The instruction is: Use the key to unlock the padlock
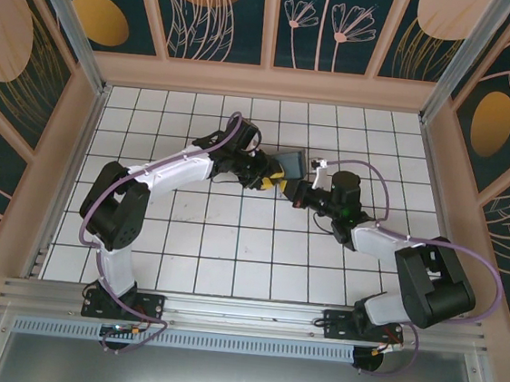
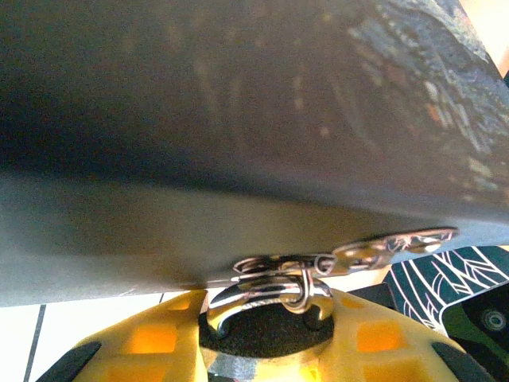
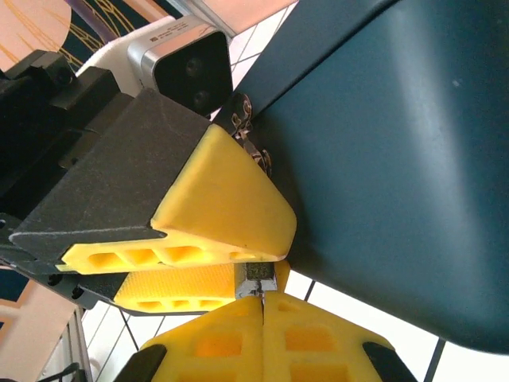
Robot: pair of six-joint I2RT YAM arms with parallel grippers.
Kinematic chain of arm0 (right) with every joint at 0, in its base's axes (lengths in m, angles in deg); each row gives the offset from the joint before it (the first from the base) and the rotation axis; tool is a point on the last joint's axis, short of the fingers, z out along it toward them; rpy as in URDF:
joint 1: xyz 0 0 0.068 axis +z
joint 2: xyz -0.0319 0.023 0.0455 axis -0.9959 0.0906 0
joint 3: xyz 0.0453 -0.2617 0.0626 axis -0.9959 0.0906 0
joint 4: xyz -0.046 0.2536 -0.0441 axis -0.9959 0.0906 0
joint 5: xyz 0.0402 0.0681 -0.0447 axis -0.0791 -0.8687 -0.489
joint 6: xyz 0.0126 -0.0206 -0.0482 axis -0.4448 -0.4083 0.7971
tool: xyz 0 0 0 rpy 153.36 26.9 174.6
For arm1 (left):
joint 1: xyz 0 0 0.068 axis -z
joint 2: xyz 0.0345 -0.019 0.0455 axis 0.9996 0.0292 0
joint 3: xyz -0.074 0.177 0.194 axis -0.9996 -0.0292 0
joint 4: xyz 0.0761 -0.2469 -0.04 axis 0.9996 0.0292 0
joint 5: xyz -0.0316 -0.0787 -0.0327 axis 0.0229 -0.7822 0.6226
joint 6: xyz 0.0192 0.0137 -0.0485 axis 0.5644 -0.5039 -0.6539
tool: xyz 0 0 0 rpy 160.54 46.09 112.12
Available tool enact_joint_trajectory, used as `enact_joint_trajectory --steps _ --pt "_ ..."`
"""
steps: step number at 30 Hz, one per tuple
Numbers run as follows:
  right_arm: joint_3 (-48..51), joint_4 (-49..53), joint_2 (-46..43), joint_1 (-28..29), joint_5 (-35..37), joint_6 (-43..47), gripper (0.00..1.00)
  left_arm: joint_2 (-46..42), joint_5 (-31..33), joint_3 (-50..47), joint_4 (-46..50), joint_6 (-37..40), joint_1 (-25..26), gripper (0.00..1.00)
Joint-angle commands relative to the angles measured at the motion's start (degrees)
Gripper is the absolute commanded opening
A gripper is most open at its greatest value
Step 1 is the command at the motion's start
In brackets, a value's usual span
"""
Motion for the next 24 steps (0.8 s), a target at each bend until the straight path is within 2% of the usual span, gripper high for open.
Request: enact_joint_trajectory --steps 1,4,6,10,13,18,24 --pt "-3.5 -11.3 1.4 1.0 2.0 -4.9 0.0 -2.5 -6.6 -1.4 -4.7 -2.7 4.0 0.0" --pt "-4.2 -12.8 2.9 1.2 0.7 -6.5 0.0 -3.2 -7.0 -3.0 -9.0 -5.7 4.1 0.0" --pt "-3.3 -13.1 2.7 1.1 0.2 -6.4 0.01 -3.6 -6.2 -2.8 -8.5 -6.1 3.7 0.0" --pt "-0.5 -11.3 -0.5 -1.1 -1.2 -6.4 0.18 -6.6 -3.6 -6.0 -10.3 -8.7 1.2 0.0" --pt "1.5 -7.6 -4.1 -3.4 -1.8 -4.9 0.25 -7.3 -2.6 -5.3 -7.4 -6.8 -0.5 0.0" --pt "2.6 -2.8 -7.2 -6.1 -4.4 -2.9 0.21 -7.1 -2.4 -3.7 -6.3 -5.7 -1.3 0.0" --pt "2.1 -6.0 -5.4 -3.5 -6.9 -4.7 0.21 -6.6 -2.3 -2.7 -6.2 -5.5 -1.3 0.0"
